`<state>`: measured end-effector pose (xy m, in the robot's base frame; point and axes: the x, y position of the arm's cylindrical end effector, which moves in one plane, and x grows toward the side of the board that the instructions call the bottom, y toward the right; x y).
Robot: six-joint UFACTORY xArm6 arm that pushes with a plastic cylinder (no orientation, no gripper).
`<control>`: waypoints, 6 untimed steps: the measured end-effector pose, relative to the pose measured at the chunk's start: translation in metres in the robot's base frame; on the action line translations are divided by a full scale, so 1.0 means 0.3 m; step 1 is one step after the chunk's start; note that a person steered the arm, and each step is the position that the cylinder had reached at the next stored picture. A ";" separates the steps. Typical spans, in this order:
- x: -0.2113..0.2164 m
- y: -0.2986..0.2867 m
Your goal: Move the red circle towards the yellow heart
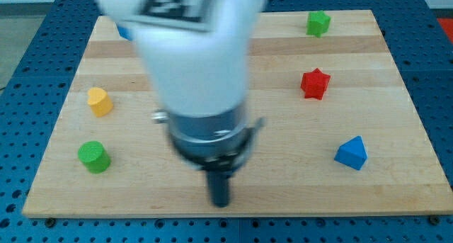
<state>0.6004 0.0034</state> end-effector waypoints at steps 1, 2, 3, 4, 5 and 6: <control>-0.174 0.048; -0.421 0.023; -0.681 0.020; -0.836 0.023; -0.941 0.113; -1.209 0.177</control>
